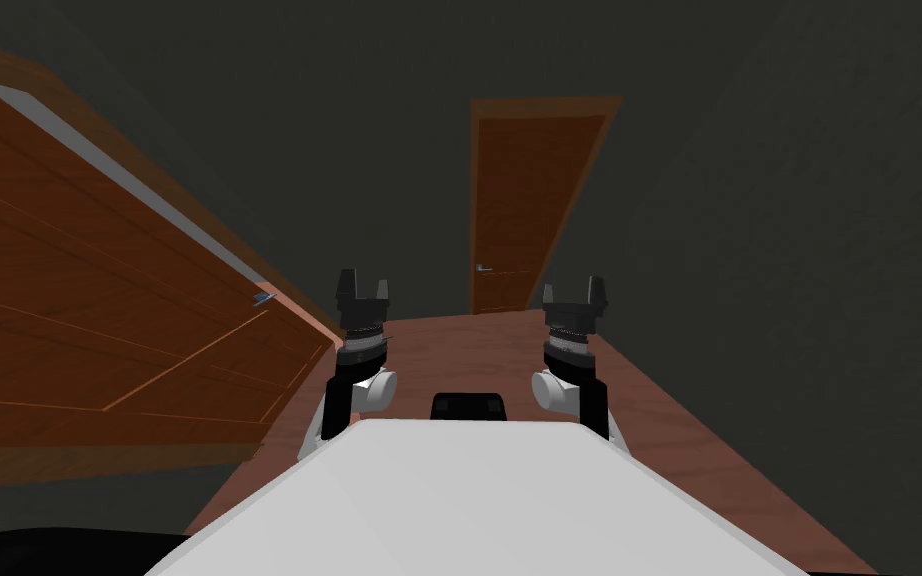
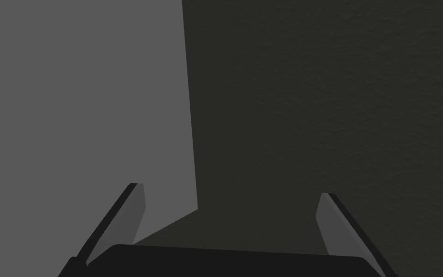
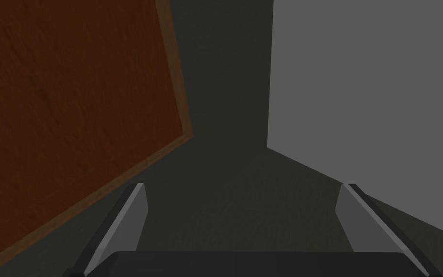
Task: Pull the door open
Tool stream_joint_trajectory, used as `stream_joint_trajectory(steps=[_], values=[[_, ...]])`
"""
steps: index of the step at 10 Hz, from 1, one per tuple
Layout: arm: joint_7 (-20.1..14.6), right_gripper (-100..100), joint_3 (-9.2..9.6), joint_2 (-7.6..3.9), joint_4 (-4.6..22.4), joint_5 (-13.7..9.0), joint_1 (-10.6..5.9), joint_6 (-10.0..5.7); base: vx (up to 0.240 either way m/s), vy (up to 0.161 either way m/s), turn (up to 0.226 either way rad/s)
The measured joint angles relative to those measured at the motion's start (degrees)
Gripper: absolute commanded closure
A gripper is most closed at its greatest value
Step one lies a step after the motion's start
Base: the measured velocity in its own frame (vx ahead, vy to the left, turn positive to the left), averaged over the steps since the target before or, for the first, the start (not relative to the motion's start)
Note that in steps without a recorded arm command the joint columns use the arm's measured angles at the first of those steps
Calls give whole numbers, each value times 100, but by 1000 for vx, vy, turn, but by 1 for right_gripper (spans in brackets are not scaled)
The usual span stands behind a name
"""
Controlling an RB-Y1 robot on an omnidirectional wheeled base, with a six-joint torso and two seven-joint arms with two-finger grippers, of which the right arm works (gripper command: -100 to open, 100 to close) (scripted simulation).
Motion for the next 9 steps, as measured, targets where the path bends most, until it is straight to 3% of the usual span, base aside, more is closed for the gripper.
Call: stream_joint_trajectory(steps=[9], values=[[7, -100, -132, -278, 1131, 33, -435, -187, 106, -2, 30]])
